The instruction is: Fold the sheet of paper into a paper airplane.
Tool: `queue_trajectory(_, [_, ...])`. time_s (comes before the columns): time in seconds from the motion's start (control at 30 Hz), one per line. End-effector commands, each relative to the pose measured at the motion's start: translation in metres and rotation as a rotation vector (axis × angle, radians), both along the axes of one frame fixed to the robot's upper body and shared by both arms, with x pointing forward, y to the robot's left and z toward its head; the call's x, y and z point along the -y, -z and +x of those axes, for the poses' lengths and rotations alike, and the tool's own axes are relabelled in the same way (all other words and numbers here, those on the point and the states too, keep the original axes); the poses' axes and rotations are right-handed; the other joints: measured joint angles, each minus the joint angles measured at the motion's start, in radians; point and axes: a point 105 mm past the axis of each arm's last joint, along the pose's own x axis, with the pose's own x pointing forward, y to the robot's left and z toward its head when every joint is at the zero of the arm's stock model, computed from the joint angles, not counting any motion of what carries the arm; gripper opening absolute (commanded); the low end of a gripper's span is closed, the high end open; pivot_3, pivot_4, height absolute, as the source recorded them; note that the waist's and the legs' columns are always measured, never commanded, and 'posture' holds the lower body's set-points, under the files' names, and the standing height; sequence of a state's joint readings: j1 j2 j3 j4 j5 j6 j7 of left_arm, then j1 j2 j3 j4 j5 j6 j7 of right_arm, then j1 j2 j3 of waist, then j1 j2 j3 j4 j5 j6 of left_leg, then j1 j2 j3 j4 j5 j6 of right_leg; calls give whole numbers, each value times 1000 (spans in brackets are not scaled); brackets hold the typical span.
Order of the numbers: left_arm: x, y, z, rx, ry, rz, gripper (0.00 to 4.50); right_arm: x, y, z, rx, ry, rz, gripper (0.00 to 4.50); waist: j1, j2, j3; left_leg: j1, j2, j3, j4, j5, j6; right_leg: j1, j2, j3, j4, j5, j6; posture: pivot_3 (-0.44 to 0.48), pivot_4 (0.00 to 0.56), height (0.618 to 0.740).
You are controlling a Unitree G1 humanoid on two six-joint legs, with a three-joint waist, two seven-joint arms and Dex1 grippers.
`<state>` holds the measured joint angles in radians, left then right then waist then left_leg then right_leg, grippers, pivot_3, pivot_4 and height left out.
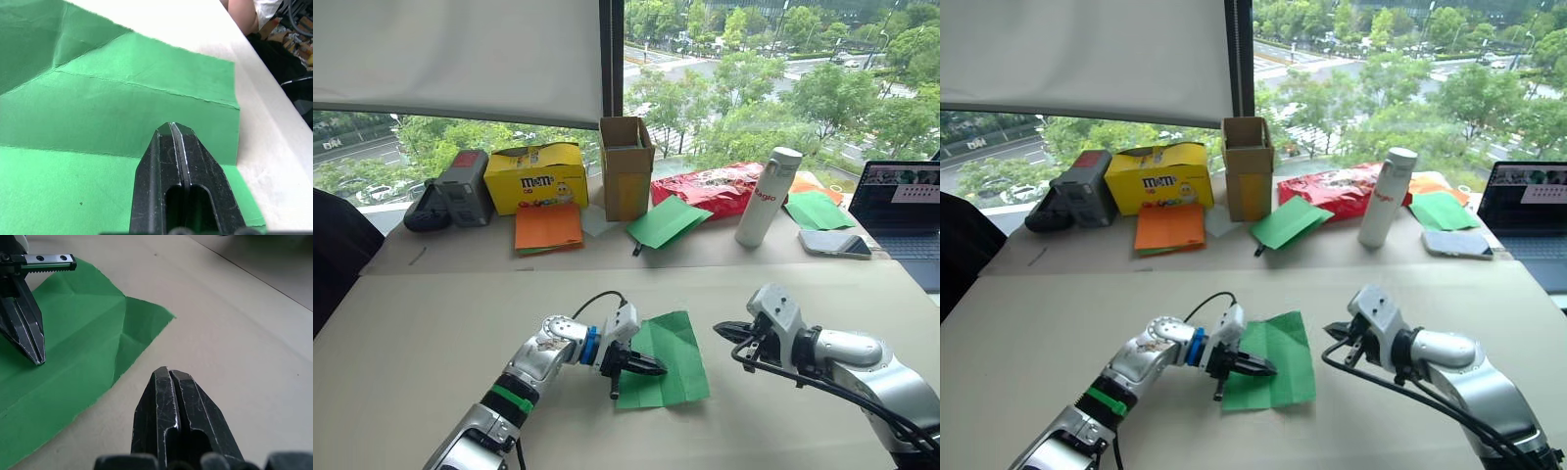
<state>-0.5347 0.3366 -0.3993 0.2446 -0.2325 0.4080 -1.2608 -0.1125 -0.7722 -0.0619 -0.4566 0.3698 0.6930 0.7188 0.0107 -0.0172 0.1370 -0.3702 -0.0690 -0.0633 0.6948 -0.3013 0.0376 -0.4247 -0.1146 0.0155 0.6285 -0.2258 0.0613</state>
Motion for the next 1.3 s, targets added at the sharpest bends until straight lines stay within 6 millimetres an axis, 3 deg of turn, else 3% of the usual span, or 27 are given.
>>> queue_trajectory(0.03, [0,5,-2,29,22,35,0,3,-15,2,57,67,31,28,0,0,0,0,0,0,0,0,0,0,0,0,0,0,0,0,150,740])
queue_trajectory(0.17, [-3,3,0,45,12,30,0,-8,-10,1,-4,107,143,28,0,0,0,0,0,0,0,0,0,0,0,0,0,0,0,0,150,740])
queue_trajectory(0.2, [-3,2,1,50,7,27,0,-14,-8,-1,-27,97,174,612,0,0,0,0,0,0,0,0,0,0,0,0,0,0,0,0,150,740])
queue_trajectory(0.37, [-5,-3,5,81,-27,-12,0,-26,11,5,-102,160,260,2242,0,0,0,0,0,0,0,0,0,0,0,0,0,0,0,0,150,740])
queue_trajectory(0.73, [-14,1,9,97,-90,6,0,-41,29,33,-204,169,421,2242,-6,0,0,0,0,0,0,3,-5,0,0,0,1,0,0,0,150,740])
queue_trajectory(0.87, [-14,1,10,104,-107,13,0,-48,25,39,-184,134,435,2242,-8,0,0,0,0,0,0,3,-5,0,0,0,1,0,0,0,150,740])
queue_trajectory(0.97, [-16,2,12,105,-125,19,0,-52,21,38,-152,94,419,1471,-8,0,0,0,0,0,0,3,-5,0,0,0,1,0,0,0,150,740])
queue_trajectory(1.1, [-19,1,16,111,-151,20,0,-59,16,30,-52,-9,316,64,-8,0,0,0,-1,0,0,3,-5,0,0,0,1,0,0,0,150,740])
queue_trajectory(1.3, [-22,1,25,120,-183,29,0,-68,15,23,47,-110,206,24,-12,0,0,1,0,0,0,3,-5,0,0,0,1,0,0,0,150,740])
